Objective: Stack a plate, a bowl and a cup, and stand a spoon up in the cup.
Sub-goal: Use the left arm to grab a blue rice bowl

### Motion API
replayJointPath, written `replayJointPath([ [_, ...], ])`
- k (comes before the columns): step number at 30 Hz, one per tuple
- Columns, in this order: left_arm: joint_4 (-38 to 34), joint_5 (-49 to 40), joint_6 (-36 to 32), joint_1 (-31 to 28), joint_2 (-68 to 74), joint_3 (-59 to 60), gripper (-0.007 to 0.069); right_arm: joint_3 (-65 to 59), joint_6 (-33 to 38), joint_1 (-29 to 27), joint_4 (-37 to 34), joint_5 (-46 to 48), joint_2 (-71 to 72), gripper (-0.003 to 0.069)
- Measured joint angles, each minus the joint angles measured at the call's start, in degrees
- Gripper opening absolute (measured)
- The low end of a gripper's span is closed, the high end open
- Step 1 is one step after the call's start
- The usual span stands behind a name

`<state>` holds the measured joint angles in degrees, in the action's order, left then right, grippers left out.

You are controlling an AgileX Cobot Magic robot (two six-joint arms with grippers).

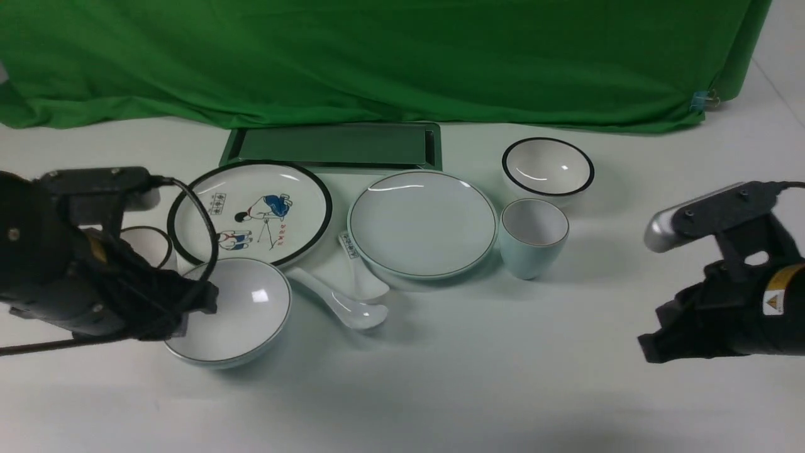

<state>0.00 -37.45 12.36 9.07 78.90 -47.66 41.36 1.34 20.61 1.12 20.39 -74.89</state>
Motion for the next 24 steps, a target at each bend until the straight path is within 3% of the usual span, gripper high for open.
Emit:
replayJointPath([
  [1, 1.5, 1.4, 2.5, 0.0, 2.3, 0.0, 0.0329, 1.2, 0.0, 1.3, 0.0, 1.7, -1.3, 0.0021],
  [3, 3.5, 3.7, 5.2, -0.1, 4.8, 0.0, 0.0417, 1.9, 0.1, 2.1, -0.1, 2.6, -1.8, 0.0021],
  [6, 4.0, 6.7, 7.2, -0.7, 8.1, 0.0, 0.0489, 2.2, 0.1, 2.4, -0.1, 3.0, -1.9, 0.0021],
  [9, 3.5, 7.9, 7.7, -1.5, 11.9, -0.1, 0.0495, 2.2, 0.1, 2.4, -0.1, 2.9, -1.9, 0.0021],
  [11, 3.3, 8.1, 8.0, -1.7, 13.0, -0.1, 0.0472, 2.2, 0.1, 2.5, -0.1, 2.8, -1.9, 0.0021],
  [13, 2.2, 8.8, 7.9, -1.8, 14.9, -0.2, 0.0355, 2.2, 0.1, 2.5, -0.1, 2.8, -1.9, 0.0021],
  [14, 2.1, 8.9, 7.8, -1.8, 15.0, -0.2, 0.0344, 2.2, 0.1, 2.5, -0.1, 2.8, -1.9, 0.0021],
  [16, 0.4, 9.9, 7.3, -1.9, 15.0, -0.6, 0.0185, 2.2, 0.1, 2.5, -0.1, 2.8, -1.9, 0.0021],
  [19, -2.5, 11.2, 5.5, -2.0, 13.5, -1.1, 0.0043, 2.2, 0.1, 2.5, -0.1, 2.8, -1.9, 0.0023],
  [24, -10.1, 8.2, -3.8, -2.1, 11.8, -3.2, -0.0006, 2.2, 0.2, 2.5, -0.1, 2.7, -1.9, 0.0027],
])
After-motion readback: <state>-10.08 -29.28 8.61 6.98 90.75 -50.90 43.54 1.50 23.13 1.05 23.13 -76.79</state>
